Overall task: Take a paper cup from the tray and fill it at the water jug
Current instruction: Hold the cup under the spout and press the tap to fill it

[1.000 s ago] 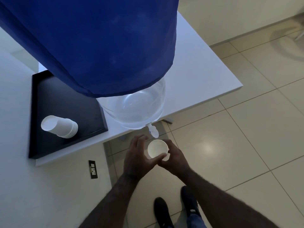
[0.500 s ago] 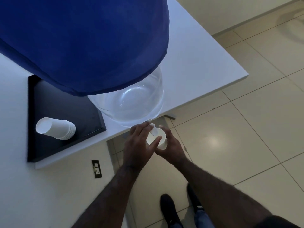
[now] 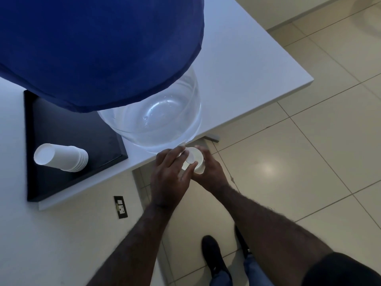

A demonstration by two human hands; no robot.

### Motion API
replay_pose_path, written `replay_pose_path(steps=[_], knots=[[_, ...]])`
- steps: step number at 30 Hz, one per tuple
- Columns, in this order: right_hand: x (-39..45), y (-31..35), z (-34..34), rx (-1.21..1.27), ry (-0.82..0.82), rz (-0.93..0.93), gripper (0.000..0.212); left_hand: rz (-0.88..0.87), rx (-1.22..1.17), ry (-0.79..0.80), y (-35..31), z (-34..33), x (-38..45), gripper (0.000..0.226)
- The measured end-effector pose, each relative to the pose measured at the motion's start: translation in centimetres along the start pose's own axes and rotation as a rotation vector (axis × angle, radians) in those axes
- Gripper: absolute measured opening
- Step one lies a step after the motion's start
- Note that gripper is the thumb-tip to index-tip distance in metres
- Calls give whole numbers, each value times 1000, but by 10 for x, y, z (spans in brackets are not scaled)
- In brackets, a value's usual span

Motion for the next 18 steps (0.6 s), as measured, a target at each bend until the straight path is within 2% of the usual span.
replay_pose_path(steps=[4, 10, 13, 16, 18], knots=[[3, 4, 1, -32, -5, 17, 76, -16, 13, 16, -1, 2, 0, 36], [3, 16, 0, -21, -9, 73, 79, 2, -12, -48, -2, 7, 7, 31], [2, 17, 0, -1, -7, 84, 75, 102, -100, -33, 4, 6, 12, 28], [0, 15, 0, 2, -12, 76, 75, 280, -228, -17, 15, 5, 15, 29], [0, 13, -1, 1, -13, 75, 75, 324, -267, -26, 18, 4, 15, 29]])
Point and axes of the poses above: each hand's wrist, its own x-axis towards the middle knuckle, its own z-axis out of the back of the hand, y = z × x, the point moved 6 cm from there along x, towards the middle knuckle, and after that the axes turned 13 degrees about -z, right-handed, at the moved point
